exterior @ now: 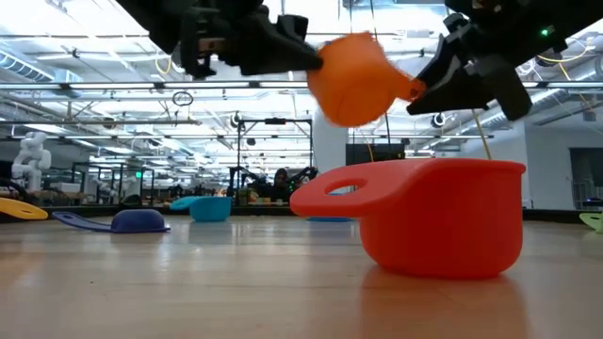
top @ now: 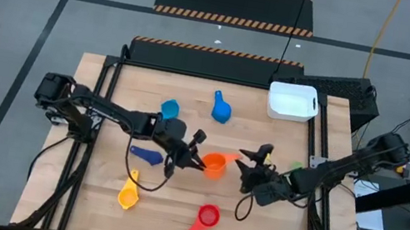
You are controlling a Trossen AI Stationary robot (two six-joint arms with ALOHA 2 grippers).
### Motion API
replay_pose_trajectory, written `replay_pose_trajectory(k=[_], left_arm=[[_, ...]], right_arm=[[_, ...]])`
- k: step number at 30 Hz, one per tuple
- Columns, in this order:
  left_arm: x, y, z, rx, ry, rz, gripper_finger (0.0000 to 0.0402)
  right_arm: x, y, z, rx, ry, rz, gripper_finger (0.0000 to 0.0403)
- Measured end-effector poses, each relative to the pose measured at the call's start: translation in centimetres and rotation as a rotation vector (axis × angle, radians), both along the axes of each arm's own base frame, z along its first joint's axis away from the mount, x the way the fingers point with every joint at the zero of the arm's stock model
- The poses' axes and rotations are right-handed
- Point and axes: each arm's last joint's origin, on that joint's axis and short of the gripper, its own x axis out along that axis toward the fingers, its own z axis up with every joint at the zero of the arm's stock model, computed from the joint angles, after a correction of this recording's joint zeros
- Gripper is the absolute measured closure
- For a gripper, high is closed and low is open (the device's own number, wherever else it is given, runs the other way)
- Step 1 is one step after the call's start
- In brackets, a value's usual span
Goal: Nest measuring cups in basket
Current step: Put the orange measuring cup into the white bin
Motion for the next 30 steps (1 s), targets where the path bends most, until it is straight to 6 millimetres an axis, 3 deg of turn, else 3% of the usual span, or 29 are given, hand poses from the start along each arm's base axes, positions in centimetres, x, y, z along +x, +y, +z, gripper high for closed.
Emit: replay_pose_trajectory(k=[8, 13, 19, 30], left_arm=[[0.1, 0.5, 0.1, 0.038, -0.031, -0.026, 0.0370], [0.2, 0.5, 0.5, 0.063, -0.087, -0.039, 0.0369], [0.3, 0.5, 0.6, 0.078, -0.109, -0.045, 0.0369], [0.3, 0.4, 0.7, 0.078, -0.112, -0.044, 0.0369]], right_arm=[[-2.4, -1.3, 0.6, -0.022, -0.036, 0.039, 0.0220], [-3.5, -1.6, 0.3, 0.046, -0.069, 0.125, 0.0243], [-3.6, -1.7, 0.2, -0.009, -0.170, 0.178, 0.0272], [-3.3, -1.5, 0.9, -0.097, -0.213, 0.233, 0.0276]])
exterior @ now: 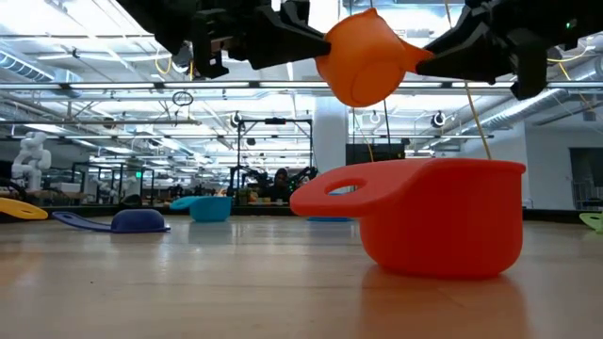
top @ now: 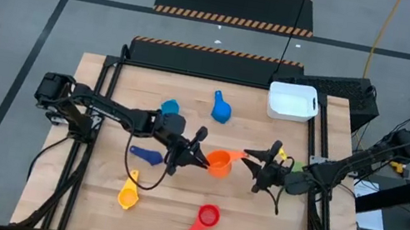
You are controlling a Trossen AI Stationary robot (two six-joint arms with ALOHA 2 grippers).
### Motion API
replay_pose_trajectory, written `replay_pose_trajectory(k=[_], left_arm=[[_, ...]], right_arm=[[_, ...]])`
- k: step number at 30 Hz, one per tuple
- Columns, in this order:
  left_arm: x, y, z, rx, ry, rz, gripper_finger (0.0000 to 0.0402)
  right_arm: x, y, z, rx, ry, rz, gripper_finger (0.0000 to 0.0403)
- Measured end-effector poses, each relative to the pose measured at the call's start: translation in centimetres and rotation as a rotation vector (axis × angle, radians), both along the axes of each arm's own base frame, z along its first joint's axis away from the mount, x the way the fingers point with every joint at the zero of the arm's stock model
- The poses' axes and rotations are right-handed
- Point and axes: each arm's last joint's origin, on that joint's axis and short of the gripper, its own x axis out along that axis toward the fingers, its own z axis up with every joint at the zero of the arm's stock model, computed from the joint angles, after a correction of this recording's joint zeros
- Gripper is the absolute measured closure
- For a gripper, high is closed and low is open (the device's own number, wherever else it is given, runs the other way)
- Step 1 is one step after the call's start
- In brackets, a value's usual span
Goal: Nest measuring cups in basket
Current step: Put the orange measuring cup into the white bin
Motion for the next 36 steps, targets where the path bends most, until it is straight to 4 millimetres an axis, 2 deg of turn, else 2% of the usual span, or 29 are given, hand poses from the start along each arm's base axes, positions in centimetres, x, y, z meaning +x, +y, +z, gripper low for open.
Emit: replay_pose_trajectory(k=[4, 13, 16, 19, 27, 31, 36], left_arm=[[0.0, 0.0, 0.0, 0.009, -0.007, -0.003, 0.0367], [0.0, 0.0, 0.0, 0.009, -0.002, -0.009, 0.0363], [0.0, 0.0, 0.1, -0.031, 0.007, 0.036, 0.0356], [0.2, 0.3, 0.1, -0.050, 0.018, 0.183, 0.0337], [-0.9, 1.6, 1.6, -0.086, 0.006, 0.602, 0.0239], [-2.1, 1.8, 3.2, -0.139, -0.009, 0.691, 0.0202], [-3.5, 1.9, 4.3, -0.215, 0.024, 0.724, 0.0189]], right_arm=[[0.1, 0.1, 0.0, 0.002, 0.007, 0.051, 0.0301], [0.1, 0.2, 0.2, 0.024, -0.014, 0.073, 0.0395], [0.1, 0.2, 0.2, 0.021, -0.016, 0.060, 0.0396], [0.0, -0.1, 0.2, -0.022, -0.011, -0.024, 0.0399], [-0.2, -1.3, 0.1, -0.322, 0.132, -0.229, 0.0402], [-0.3, -2.7, 0.0, -0.432, 0.232, -0.358, 0.0402], [-0.9, -4.9, 0.0, -0.542, 0.373, -0.518, 0.0402]])
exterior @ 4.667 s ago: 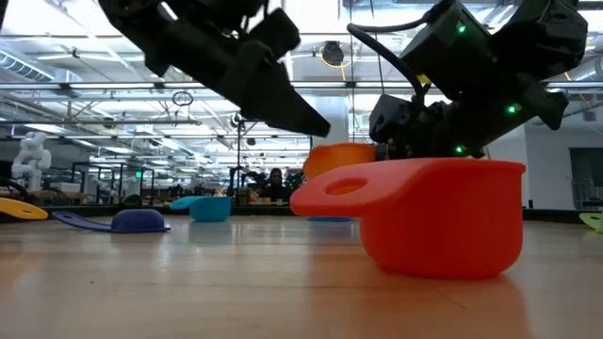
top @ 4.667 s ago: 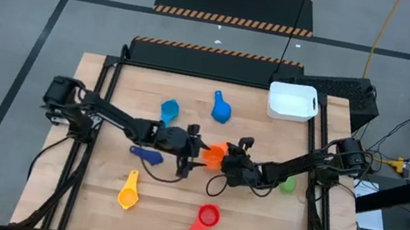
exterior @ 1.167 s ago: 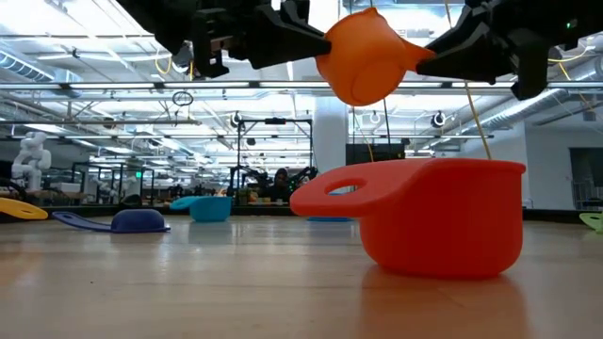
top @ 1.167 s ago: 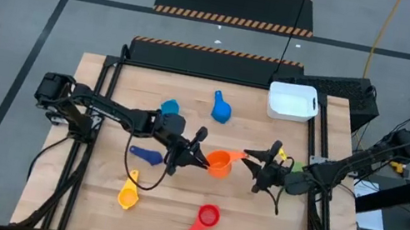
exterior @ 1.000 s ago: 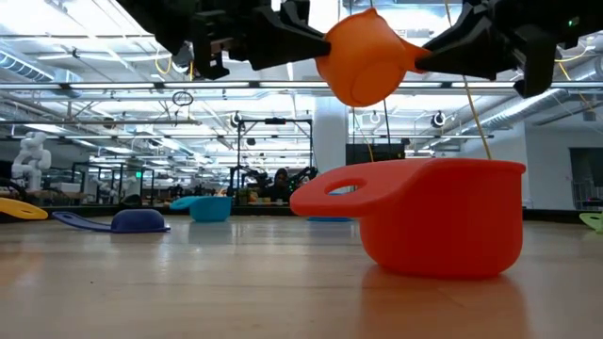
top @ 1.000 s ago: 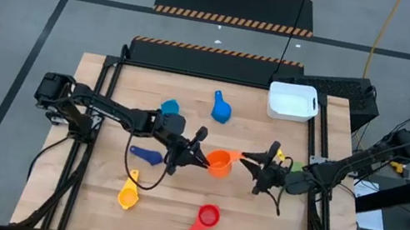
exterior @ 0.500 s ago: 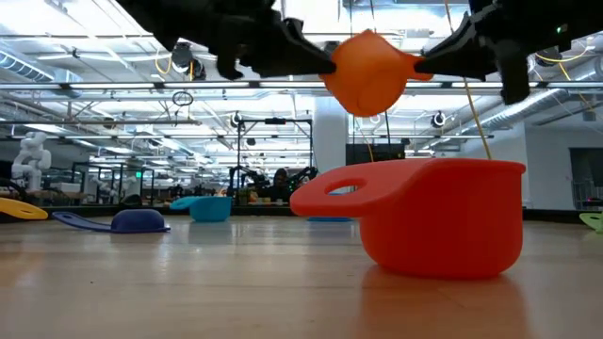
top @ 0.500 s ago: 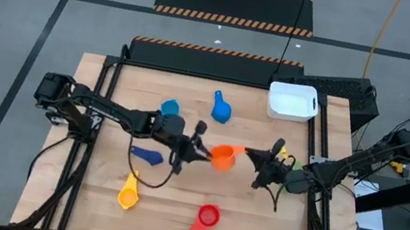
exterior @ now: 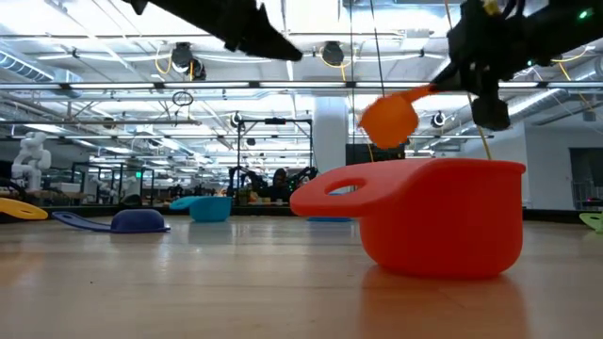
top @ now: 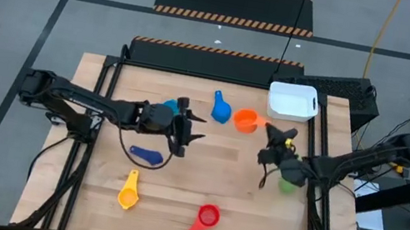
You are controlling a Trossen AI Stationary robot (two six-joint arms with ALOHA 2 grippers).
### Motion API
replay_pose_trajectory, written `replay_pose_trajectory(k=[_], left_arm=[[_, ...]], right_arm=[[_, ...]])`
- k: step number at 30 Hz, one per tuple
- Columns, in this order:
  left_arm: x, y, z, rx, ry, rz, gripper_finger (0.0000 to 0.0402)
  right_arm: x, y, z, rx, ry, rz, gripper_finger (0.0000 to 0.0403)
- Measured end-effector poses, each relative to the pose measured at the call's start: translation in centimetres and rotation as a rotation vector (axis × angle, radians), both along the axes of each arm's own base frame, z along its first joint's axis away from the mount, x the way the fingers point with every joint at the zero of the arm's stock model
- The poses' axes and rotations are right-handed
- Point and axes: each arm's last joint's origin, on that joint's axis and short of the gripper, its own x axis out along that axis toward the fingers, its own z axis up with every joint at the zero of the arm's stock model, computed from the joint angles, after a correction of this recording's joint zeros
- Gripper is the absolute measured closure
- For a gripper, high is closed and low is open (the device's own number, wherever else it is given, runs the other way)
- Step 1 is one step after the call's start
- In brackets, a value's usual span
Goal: Nest measuring cups in basket
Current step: Put the orange measuring cup into the white bin
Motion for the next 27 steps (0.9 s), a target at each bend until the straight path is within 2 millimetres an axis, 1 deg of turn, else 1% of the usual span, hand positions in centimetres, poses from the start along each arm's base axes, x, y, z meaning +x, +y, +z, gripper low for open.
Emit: replay_pose_trajectory(k=[3, 9, 13, 17, 20, 22, 24, 27], left_arm=[[-0.7, 0.0, 0.2, -0.025, 0.029, 0.015, 0.0188], [-0.9, 0.0, 0.1, -0.049, 0.048, 0.026, 0.0188], [-0.9, 0.0, 0.2, -0.051, 0.041, 0.025, 0.0188], [-0.9, 0.0, 0.2, -0.047, 0.038, 0.023, 0.0188], [-0.8, 0.0, 0.3, -0.037, 0.031, 0.019, 0.0188], [-0.8, 0.0, 0.4, -0.027, 0.020, 0.014, 0.0188], [-0.8, -0.1, 0.5, -0.019, 0.012, 0.011, 0.0188], [-0.7, -0.1, 0.7, -0.014, -0.002, 0.008, 0.0188]], right_arm=[[-0.7, -1.6, 0.1, -0.005, 0.033, -0.083, 0.0402], [-2.6, -4.6, 0.1, -0.016, 0.074, -0.249, 0.0402], [-4.0, -6.2, -0.1, -0.009, 0.052, -0.342, 0.0403], [-4.9, -7.6, -0.8, 0.003, 0.075, -0.382, 0.0403], [-5.3, -8.6, -1.8, 0.041, 0.108, -0.384, 0.0403], [-5.4, -9.2, -2.5, 0.058, 0.168, -0.383, 0.0403], [-5.3, -9.9, -2.6, 0.051, 0.191, -0.413, 0.0403], [-5.1, -10.8, -2.5, 0.046, 0.156, -0.458, 0.0403]])
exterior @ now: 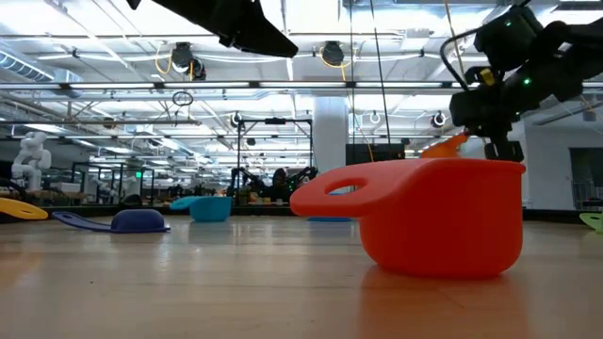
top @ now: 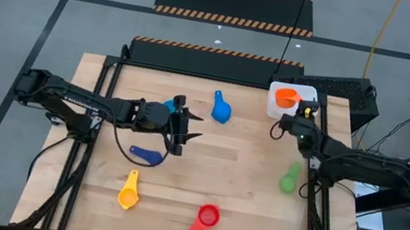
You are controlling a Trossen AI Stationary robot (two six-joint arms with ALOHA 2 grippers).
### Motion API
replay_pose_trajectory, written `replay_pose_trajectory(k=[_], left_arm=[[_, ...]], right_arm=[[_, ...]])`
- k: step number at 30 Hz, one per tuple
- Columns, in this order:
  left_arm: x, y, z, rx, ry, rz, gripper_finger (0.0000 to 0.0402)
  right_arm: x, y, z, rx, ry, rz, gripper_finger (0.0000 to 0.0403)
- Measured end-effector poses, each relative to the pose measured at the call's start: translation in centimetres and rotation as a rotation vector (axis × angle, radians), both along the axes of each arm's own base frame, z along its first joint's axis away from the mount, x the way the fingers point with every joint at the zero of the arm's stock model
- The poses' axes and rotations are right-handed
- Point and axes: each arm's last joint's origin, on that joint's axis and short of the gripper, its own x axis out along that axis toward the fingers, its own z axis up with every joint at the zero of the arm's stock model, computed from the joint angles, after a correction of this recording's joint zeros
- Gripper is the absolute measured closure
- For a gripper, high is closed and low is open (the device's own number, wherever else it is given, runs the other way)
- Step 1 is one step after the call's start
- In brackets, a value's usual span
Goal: Nest measuring cups in basket
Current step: Put the orange measuring cup into the white bin
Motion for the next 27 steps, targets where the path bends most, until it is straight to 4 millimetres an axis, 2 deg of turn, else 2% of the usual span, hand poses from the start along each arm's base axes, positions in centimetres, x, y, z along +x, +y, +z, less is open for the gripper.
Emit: replay_pose_trajectory(k=[7, 14, 21, 27], left_arm=[[0.0, 0.0, 0.0, 0.043, 0.012, -0.017, 0.0188], [0.0, 0.0, 0.0, 0.047, 0.014, -0.018, 0.0188], [0.0, 0.0, 0.0, 0.049, 0.014, -0.019, 0.0188], [0.0, 0.0, 0.0, 0.068, 0.018, -0.027, 0.0188]], right_arm=[[0.8, -0.6, -1.6, 0.114, 0.003, 0.091, 0.0403], [1.8, 0.1, -2.8, 0.181, -0.059, 0.133, 0.0403], [2.6, 1.4, -2.6, 0.152, -0.214, 0.121, 0.0403], [2.6, 2.4, -2.7, 0.111, -0.185, 0.107, 0.0403]])
